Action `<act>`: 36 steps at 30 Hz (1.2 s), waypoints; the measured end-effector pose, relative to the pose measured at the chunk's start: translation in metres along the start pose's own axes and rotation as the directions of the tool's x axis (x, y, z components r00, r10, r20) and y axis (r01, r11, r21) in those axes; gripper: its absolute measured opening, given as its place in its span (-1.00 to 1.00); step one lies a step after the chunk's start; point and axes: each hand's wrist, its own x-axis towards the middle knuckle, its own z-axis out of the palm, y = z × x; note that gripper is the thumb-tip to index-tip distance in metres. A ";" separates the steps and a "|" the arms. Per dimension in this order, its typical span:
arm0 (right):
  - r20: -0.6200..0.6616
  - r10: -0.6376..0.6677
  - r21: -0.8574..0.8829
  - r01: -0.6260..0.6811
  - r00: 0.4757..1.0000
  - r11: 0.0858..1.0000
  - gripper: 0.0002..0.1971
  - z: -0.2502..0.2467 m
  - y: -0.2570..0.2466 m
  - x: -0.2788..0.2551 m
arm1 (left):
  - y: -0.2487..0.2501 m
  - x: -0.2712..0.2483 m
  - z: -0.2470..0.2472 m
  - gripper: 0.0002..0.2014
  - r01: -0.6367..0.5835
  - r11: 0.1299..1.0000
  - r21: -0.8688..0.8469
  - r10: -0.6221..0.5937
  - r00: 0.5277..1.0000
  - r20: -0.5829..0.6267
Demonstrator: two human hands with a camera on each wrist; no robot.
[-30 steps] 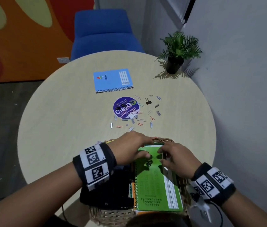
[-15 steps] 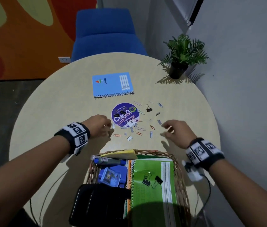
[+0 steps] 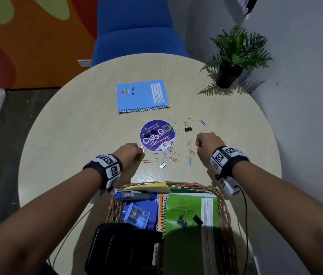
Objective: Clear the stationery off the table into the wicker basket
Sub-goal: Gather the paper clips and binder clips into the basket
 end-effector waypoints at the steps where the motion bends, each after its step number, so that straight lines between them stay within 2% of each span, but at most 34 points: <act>1: 0.002 0.005 0.002 -0.005 1.000 1.000 -0.84 0.001 0.001 -0.002 | -0.001 -0.002 -0.003 -0.81 0.017 0.999 -0.029 -0.017 1.000 0.000; 5: 0.000 0.012 0.029 -0.012 1.000 0.999 -0.84 -0.007 0.003 -0.016 | -0.001 -0.014 -0.032 -0.83 0.108 0.972 -0.208 -0.129 0.988 -0.086; 8: -0.020 0.007 0.145 -0.004 1.000 0.989 -0.90 -0.021 0.010 -0.032 | -0.001 -0.036 -0.061 -0.93 0.124 0.946 -0.301 -0.186 0.965 -0.187; 11: -0.047 -0.074 0.292 0.085 0.996 0.953 -0.88 -0.035 0.018 -0.062 | 0.010 -0.070 -0.084 -0.92 0.020 0.910 -0.415 -0.131 0.962 -0.241; 14: -0.011 -0.221 0.396 0.207 0.975 0.895 -0.85 -0.043 0.011 -0.107 | 0.053 -0.108 -0.086 -0.89 -0.139 0.866 -0.481 0.019 0.969 -0.247; 18: 0.094 -0.329 0.435 0.258 0.940 0.862 -0.85 -0.031 0.000 -0.157 | 0.102 -0.130 -0.045 -0.80 -0.229 0.887 -0.402 0.212 0.973 -0.087; 20: 0.149 -0.363 0.399 0.279 0.920 0.873 -0.83 -0.023 -0.002 -0.169 | 0.113 -0.132 -0.025 -0.91 -0.262 0.907 -0.330 0.266 0.963 -0.034; 21: 0.181 -0.376 0.390 0.285 0.909 0.876 -0.83 -0.021 -0.003 -0.173 | 0.117 -0.133 -0.020 -0.97 -0.274 0.912 -0.305 0.280 0.960 -0.024; 25: 0.275 -0.416 0.318 0.326 0.867 0.890 -0.78 -0.018 -0.005 -0.180 | 0.123 -0.138 -0.022 -0.92 -0.298 0.897 -0.327 0.291 0.954 -0.072; 28: 0.249 -0.397 0.203 0.353 0.883 0.913 -0.75 -0.021 -0.004 -0.177 | 0.124 -0.142 -0.026 -0.92 -0.309 0.896 -0.320 0.305 0.950 -0.063; 31: 0.180 -0.384 0.222 0.343 0.906 0.913 -0.78 -0.031 -0.005 -0.166 | 0.129 -0.142 -0.027 -0.88 -0.325 0.902 -0.286 0.327 0.944 -0.042; 34: 0.115 -0.363 0.149 0.346 0.924 0.926 -0.74 -0.037 -0.007 -0.139 | 0.142 -0.138 -0.028 -0.76 -0.371 0.917 -0.146 0.380 0.924 0.043; 36: 0.106 -0.380 0.038 0.378 0.919 0.925 -0.73 -0.036 -0.008 -0.116 | 0.143 -0.131 -0.032 -0.73 -0.352 0.931 -0.094 0.360 0.928 0.091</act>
